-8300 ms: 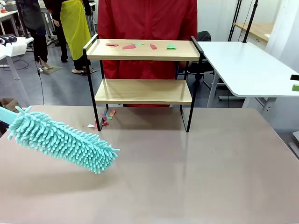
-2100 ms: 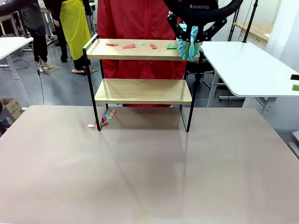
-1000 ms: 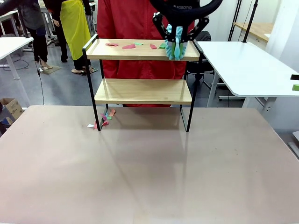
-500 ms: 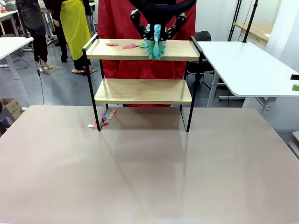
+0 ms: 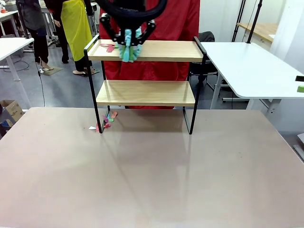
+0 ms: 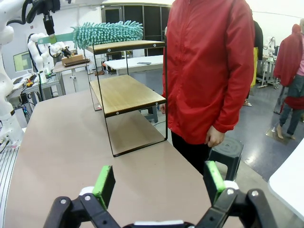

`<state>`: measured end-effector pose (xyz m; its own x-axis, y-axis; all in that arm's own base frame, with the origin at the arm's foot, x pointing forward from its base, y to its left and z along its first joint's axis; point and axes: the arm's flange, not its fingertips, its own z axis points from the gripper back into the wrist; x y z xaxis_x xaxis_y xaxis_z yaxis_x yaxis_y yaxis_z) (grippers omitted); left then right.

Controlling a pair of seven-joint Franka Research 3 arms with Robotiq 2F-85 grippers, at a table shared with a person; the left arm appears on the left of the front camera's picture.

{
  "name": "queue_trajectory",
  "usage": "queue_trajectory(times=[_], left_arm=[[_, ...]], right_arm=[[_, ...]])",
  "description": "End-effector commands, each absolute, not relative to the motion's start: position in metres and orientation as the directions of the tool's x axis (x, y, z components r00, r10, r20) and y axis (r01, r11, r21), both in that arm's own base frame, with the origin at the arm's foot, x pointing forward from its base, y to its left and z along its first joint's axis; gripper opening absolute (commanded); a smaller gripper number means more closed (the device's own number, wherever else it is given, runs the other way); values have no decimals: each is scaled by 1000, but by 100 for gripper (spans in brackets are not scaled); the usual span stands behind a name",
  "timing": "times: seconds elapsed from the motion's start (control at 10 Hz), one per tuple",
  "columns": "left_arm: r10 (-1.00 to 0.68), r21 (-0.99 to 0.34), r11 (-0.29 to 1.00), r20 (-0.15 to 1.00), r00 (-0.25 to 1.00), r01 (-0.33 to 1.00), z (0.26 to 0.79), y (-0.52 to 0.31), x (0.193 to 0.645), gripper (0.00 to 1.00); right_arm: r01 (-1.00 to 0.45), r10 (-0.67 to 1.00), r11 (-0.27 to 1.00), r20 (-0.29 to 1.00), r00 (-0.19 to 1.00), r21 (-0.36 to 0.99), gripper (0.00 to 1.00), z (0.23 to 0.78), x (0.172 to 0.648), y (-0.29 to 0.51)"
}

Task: Clean the shelf.
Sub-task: Clean the specific section of the Shelf indicated by the human with the Duster.

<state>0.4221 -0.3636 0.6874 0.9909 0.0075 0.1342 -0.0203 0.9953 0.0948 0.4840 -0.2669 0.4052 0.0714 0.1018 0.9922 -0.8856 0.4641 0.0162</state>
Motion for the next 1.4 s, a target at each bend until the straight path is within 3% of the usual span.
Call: queue_trajectory(times=[0.0, 0.8, 1.0, 1.3], left_arm=[[28, 116, 992, 131, 991, -43, 677, -332, 411, 13], [162, 355, 896, 294, 942, -266, 694, -284, 385, 13], [185, 361, 879, 343, 921, -311, 705, -292, 375, 13], [155, 303, 912, 371, 916, -277, 715, -298, 369, 13]], right_arm=[[-887, 106, 462, 992, 66, 9, 100, 409, 484, -265], [-887, 106, 462, 992, 66, 9, 100, 409, 484, -265], [-887, 106, 462, 992, 66, 9, 100, 409, 484, -265], [-887, 106, 462, 992, 66, 9, 100, 409, 484, -265]])
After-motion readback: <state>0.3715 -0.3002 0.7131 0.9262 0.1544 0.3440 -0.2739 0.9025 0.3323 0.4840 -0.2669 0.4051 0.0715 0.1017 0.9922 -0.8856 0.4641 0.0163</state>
